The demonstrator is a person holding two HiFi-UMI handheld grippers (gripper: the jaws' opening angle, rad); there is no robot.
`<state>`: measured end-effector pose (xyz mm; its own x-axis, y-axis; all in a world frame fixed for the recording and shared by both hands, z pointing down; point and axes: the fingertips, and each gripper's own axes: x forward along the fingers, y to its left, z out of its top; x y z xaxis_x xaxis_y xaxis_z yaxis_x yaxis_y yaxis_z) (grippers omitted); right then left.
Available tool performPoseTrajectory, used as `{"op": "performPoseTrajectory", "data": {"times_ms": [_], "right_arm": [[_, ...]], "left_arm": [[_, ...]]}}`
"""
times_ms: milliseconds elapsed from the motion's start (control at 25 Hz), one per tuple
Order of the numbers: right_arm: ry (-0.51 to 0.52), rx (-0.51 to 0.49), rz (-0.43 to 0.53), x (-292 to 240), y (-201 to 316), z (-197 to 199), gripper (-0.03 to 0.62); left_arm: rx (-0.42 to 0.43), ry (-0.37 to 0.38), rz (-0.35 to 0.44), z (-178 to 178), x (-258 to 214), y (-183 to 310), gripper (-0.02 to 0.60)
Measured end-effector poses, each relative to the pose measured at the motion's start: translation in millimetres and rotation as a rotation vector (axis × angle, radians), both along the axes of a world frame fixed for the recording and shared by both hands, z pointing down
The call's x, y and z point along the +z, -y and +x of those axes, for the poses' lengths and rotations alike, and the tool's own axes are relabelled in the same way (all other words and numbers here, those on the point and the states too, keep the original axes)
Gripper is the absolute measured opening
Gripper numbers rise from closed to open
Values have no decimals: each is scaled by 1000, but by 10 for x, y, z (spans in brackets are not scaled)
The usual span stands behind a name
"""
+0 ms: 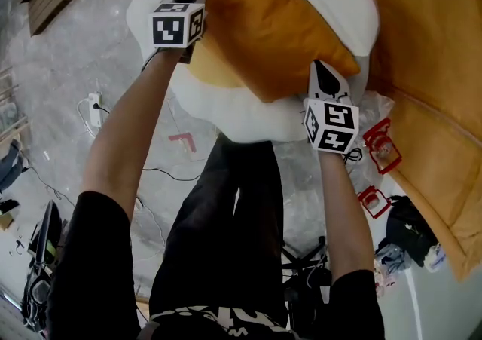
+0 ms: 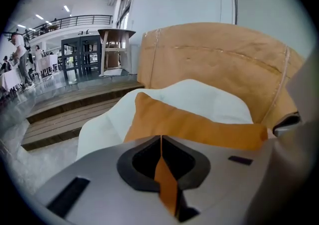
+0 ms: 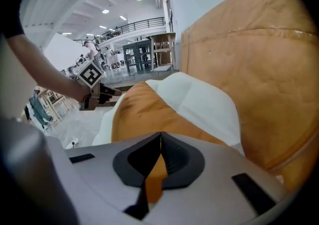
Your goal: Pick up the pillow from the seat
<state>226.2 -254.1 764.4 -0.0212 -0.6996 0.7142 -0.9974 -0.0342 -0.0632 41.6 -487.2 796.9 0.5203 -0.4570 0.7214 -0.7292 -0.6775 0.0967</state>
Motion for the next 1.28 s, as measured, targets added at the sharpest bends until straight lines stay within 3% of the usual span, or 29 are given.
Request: {"op": "performPoseTrajectory", "data": {"times_ms": [80, 120, 160, 240, 280, 360, 440, 840, 1040, 1280], "right_arm": [[-5, 34, -34, 103, -77, 34, 23], [-2, 54, -55, 152, -113, 43, 66], [6, 79, -75, 197, -146, 43, 178], [25, 136, -112, 286, -216, 30, 285], [38, 168, -131, 342, -263, 24, 302], [75, 237, -174, 479, -382, 24, 319], [104, 278, -198, 592, -474, 24, 319], [167, 297, -206, 867, -399, 130, 316], [157, 283, -205, 935, -398, 207, 263], [169, 283, -214, 980, -352, 211, 196]], "left_arm": [[15, 11, 6, -16, 37, 24, 14], [23, 13, 8, -16, 54, 32, 67], [28, 12, 8, -15, 72, 43, 131], [26, 11, 13, -20, 111, 80, 215], [25, 13, 22, -19, 132, 104, 260], [31, 19, 43, 10, 174, 138, 276], [47, 20, 52, 67, 212, 151, 278], [96, 39, 47, 213, 366, 234, 278], [124, 52, 15, 271, 458, 236, 273], [151, 53, -32, 308, 581, 103, 162]]}}
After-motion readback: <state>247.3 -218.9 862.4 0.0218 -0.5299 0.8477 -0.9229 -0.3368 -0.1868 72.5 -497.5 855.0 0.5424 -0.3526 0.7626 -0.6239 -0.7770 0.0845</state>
